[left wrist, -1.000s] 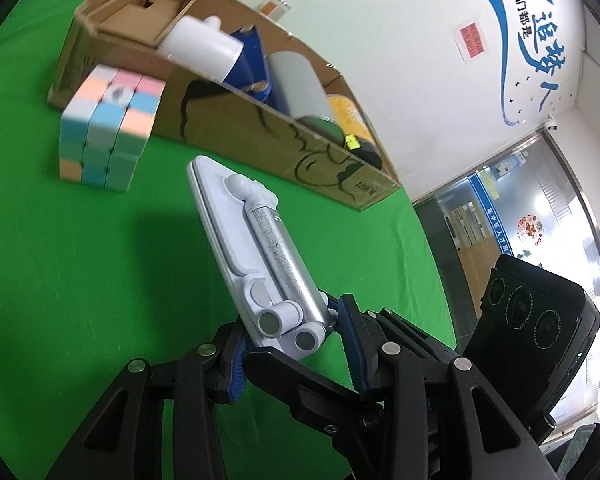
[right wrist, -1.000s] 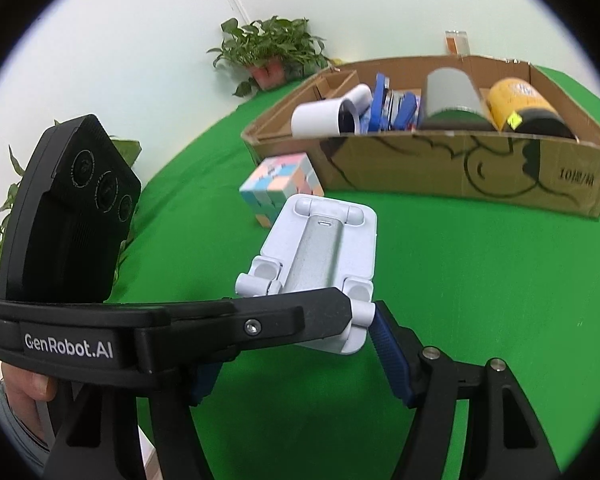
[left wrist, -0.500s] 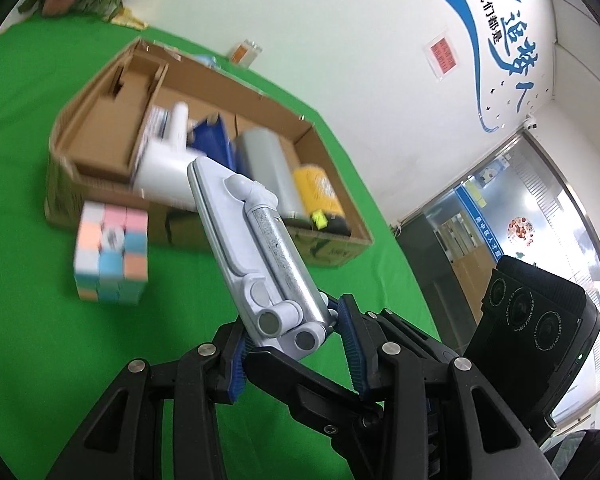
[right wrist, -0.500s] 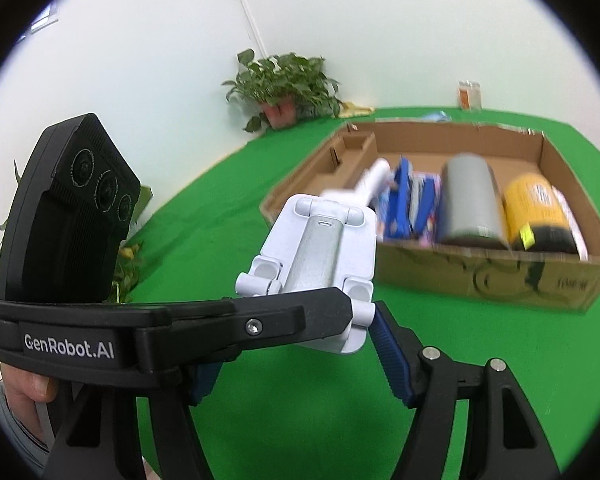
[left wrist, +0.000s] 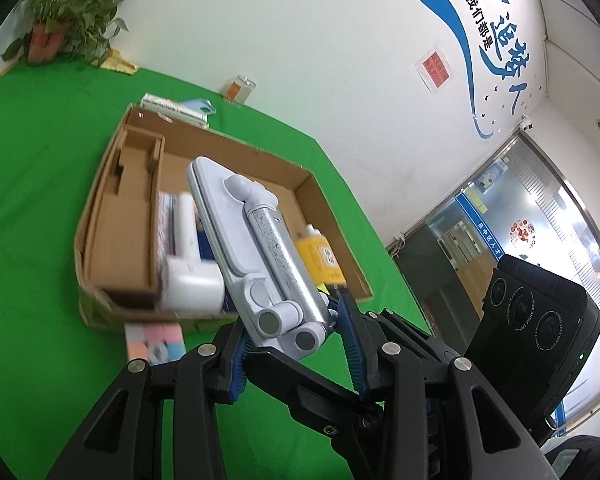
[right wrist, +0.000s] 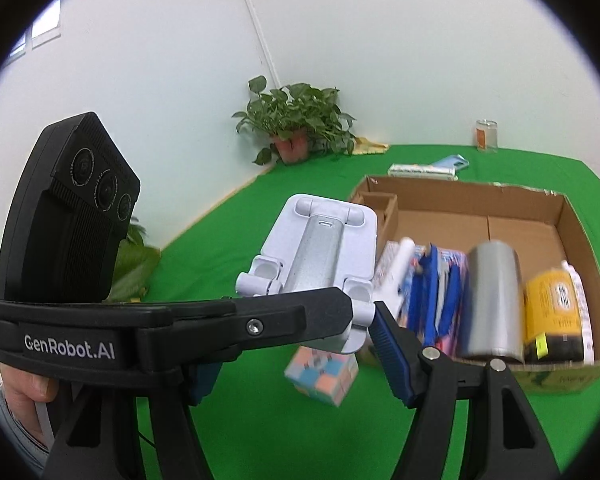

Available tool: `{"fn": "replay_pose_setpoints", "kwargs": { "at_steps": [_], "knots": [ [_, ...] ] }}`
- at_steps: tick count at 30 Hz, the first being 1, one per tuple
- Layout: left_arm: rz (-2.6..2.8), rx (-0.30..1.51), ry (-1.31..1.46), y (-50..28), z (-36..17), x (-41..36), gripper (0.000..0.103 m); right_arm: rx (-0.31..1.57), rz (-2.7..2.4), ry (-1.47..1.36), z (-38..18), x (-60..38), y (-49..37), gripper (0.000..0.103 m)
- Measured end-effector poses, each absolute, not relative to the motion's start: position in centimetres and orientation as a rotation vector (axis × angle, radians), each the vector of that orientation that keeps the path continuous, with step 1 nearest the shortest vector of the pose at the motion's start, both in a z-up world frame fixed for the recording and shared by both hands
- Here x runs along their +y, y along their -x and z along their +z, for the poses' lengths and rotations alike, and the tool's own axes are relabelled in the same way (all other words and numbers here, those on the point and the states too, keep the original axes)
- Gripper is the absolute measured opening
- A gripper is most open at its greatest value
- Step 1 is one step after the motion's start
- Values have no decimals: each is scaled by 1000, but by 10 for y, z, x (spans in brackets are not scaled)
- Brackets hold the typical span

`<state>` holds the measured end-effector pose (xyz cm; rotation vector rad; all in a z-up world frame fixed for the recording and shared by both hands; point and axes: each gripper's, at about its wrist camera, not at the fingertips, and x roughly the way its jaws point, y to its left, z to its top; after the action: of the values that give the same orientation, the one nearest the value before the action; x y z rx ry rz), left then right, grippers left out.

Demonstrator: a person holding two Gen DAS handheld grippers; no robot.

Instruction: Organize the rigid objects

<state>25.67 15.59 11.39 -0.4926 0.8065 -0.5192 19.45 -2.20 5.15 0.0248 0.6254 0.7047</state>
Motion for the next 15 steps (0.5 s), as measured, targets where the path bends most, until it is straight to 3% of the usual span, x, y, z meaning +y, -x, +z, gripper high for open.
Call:
{"fn": "replay_pose_setpoints", "kwargs": {
  "at_steps": [7,15],
  "knots": [
    [-496,849,484,-310,128,189,37,652,718,-40,59,5,-243,67],
    [-477,981,527,-374,85,227,37,778,708,-87,25,31,-290,67]
  ]
}}
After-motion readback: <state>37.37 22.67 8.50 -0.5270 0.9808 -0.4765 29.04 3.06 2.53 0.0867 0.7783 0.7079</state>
